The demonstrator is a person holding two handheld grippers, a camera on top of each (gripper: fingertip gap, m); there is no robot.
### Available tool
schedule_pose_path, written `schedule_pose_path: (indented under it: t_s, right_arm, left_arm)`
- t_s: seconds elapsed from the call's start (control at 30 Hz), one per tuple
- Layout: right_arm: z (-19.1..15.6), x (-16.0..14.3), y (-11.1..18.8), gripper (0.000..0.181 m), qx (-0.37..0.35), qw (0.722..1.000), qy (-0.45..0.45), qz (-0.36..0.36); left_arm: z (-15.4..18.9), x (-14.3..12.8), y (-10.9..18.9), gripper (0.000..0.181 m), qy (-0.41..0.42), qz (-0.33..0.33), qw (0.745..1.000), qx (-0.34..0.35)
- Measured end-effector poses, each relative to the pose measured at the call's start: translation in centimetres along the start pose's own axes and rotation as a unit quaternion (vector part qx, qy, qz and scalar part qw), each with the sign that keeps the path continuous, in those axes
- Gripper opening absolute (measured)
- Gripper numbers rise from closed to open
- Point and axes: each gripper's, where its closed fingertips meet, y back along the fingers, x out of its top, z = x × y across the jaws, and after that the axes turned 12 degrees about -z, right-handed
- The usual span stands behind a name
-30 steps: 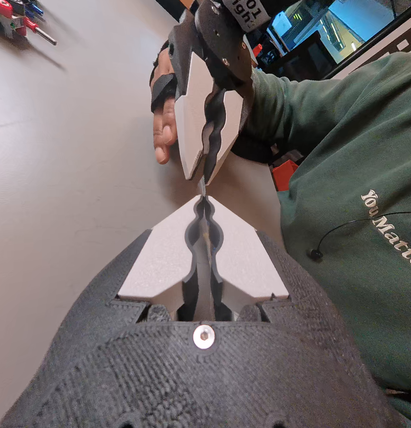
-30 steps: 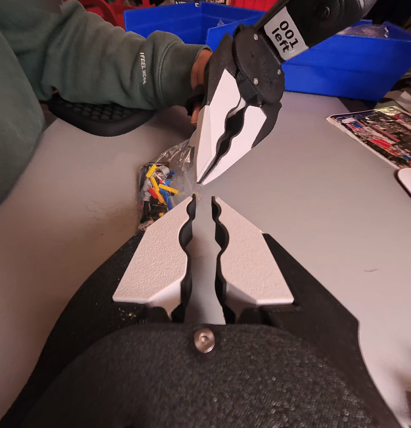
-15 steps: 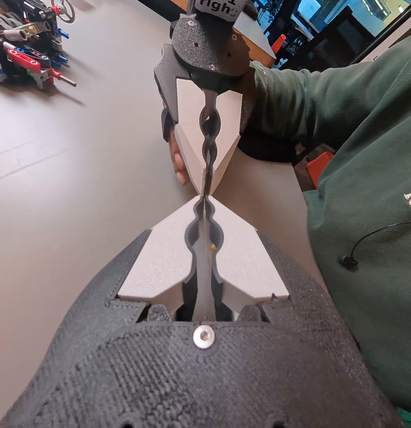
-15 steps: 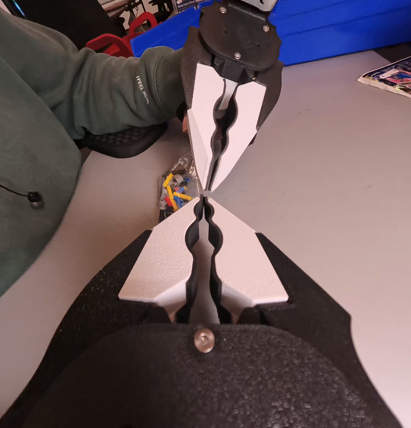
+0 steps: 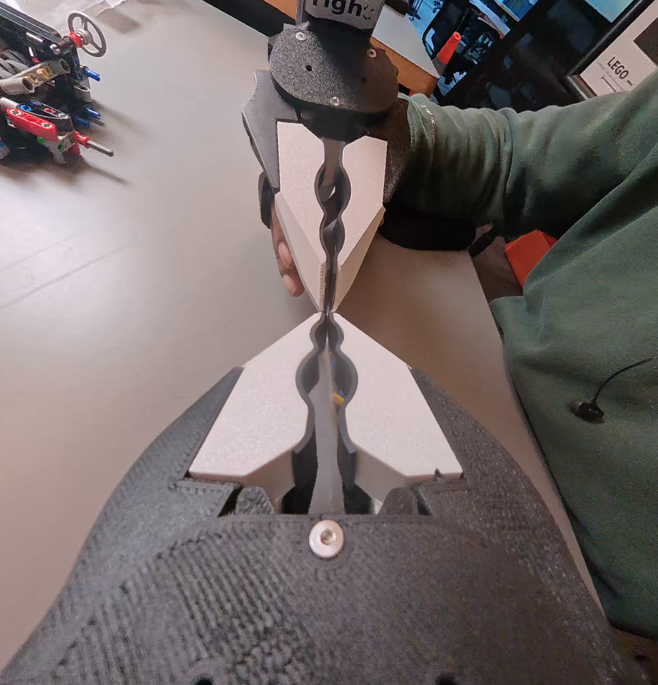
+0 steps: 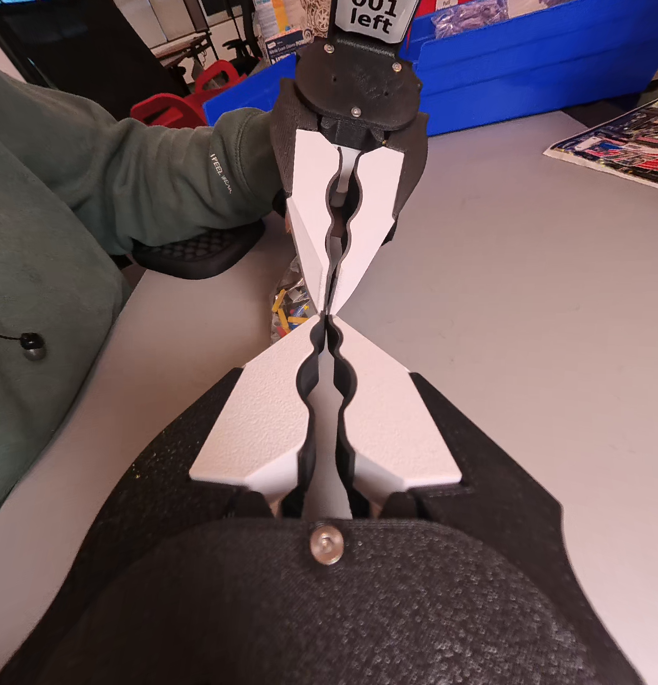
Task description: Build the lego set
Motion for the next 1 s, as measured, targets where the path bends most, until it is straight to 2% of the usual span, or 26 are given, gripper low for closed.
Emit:
schedule_pose_path:
  t_s: [0.2, 0.5, 0.67, 0.8, 0.9, 1.0]
  right_arm:
    - [-0.9, 0.0, 0.1, 0.0, -0.06, 0.997, 0.042, -0.018]
    - [-1.7, -0.7, 0.1, 0.0, -0.09, 0.992, 0.077, -0.038]
    - [-1.6, -0.1, 0.7, 0.0, -0.101, 0.99, 0.094, -0.012]
    - [-2.0, -0.6, 0.2, 0.0, -0.101, 0.988, 0.115, -0.022]
    - [-2.2, -0.4, 0.1, 0.0, -0.116, 0.982, 0.148, -0.013]
    - [-2.0, -0.4, -0.1, 0.0, -0.169, 0.96, 0.22, -0.02]
  left_arm:
    - [1.0, -0.1, -0.2, 0.0, 0.0, -0.01, 1.0, -0.011]
    - [1.6, -0.5, -1.2, 0.0, -0.015, -0.041, 0.999, -0.006]
    - [1.7, 0.4, -0.5, 0.0, 0.006, -0.002, 1.0, 0.006]
    - [2.0, -0.3, -0.8, 0.0, 0.019, 0.004, 1.0, 0.014]
    - [2.1, -0.2, -0.6, 0.0, 0.055, 0.03, 0.998, -0.018]
    - [1.8, -0.3, -0.4, 0.0, 0.084, 0.046, 0.994, -0.053]
